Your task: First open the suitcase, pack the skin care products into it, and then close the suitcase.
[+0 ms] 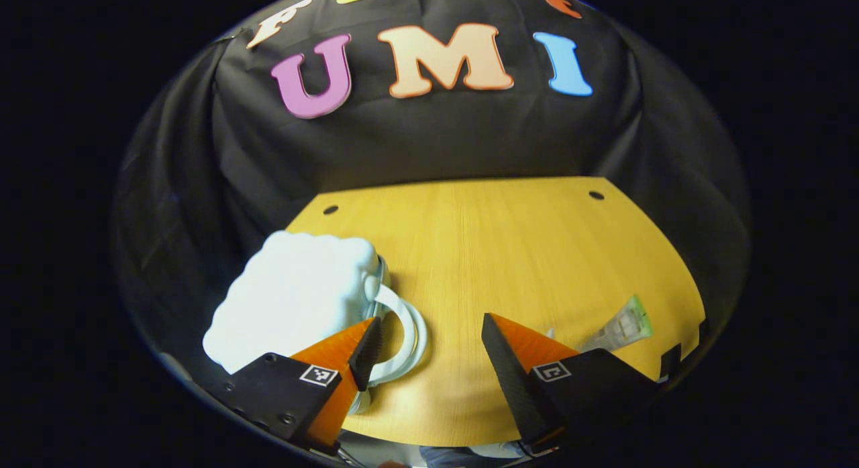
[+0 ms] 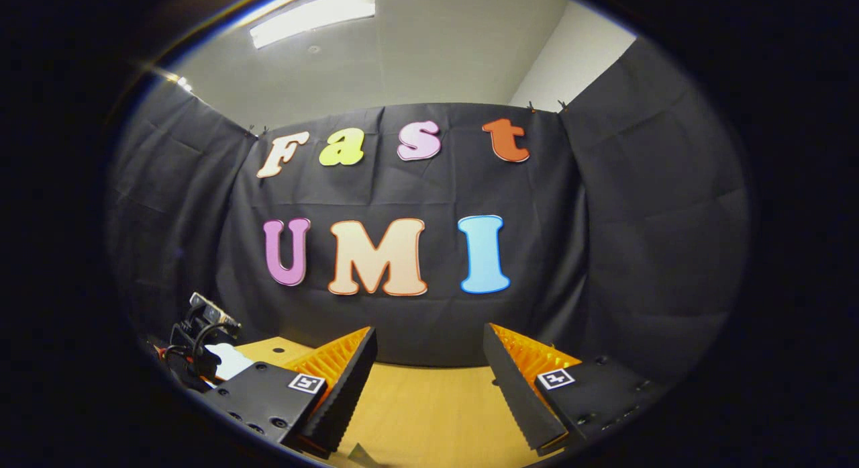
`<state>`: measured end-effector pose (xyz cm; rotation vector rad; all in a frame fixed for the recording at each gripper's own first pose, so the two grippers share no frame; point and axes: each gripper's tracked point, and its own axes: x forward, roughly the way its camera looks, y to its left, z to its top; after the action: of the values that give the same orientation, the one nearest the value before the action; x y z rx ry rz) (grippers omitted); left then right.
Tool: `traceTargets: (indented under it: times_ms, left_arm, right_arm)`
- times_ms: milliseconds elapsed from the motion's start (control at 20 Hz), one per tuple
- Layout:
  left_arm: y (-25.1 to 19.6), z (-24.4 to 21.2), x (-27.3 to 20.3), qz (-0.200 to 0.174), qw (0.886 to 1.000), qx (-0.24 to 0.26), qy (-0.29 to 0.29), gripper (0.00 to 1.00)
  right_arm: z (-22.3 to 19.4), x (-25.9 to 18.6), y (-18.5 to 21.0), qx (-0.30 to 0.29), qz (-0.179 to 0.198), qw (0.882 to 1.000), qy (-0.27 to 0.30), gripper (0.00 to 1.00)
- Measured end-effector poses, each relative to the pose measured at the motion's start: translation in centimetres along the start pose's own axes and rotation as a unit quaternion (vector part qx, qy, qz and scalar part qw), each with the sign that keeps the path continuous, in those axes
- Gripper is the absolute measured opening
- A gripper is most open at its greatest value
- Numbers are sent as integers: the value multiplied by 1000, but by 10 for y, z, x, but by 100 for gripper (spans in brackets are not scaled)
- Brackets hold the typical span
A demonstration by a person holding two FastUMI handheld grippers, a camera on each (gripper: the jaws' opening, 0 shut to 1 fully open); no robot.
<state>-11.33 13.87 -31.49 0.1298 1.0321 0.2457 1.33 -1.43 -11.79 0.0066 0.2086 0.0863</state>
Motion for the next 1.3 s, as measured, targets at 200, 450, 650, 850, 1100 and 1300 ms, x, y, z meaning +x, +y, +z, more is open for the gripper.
traceTargets:
  times_ms: [200, 450, 650, 850, 1100, 1300]
  left_arm:
    - [8, -25, 42, -29, 997, -13, 65, 83]
    - [11, -40, 80, -59, 991, -26, 120, 82]
    - [17, -47, 96, -62, 987, -35, 142, 57]
    - [17, -39, 92, -90, 984, -28, 149, 18]
    - [17, -21, 76, -98, 984, -31, 143, 2]
    - [17, -7, 61, -102, 986, -32, 130, 0]
  right_arm:
    - [-18, 3, -2, -12, -45, 998, 36, 97]
    - [-30, 0, 9, -53, -66, 995, 51, 98]
    - [-33, -1, 17, -67, -63, 994, 58, 99]
    - [-34, 3, 17, -65, -61, 994, 57, 99]
    - [-34, 10, 25, -61, -41, 996, 44, 100]
    - [-40, 18, 38, -50, -13, 998, 42, 99]
